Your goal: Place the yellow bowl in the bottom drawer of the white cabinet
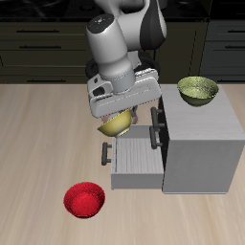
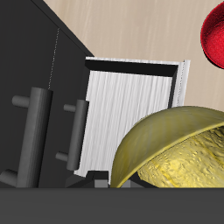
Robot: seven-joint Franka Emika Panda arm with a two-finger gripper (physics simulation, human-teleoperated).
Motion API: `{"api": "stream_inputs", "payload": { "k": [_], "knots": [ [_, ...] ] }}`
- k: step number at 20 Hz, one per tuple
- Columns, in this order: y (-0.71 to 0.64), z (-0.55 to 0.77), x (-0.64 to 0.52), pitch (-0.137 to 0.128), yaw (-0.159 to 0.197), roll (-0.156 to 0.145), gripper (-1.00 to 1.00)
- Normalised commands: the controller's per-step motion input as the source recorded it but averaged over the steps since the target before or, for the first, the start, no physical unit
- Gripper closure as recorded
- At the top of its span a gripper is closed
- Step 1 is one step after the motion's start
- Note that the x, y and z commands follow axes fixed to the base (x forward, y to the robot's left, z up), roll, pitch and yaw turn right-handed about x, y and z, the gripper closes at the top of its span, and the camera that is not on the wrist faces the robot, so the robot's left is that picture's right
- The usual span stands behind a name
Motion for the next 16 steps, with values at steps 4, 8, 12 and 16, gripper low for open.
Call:
{"api": "stream_inputs", "payload": {
  "k": [4,8,12,16],
  "knots": [
    [0.17,-0.16,0.05,0.029,0.017,0.031,1.00],
    [0.12,-0.16,0.00,0.025,0.015,0.018,1.00],
    [0.09,-0.29,0.05,0.051,0.023,0.017,1.00],
    [0.07,-0.34,0.00,0.101,0.048,0.042,-1.00]
  ]
}}
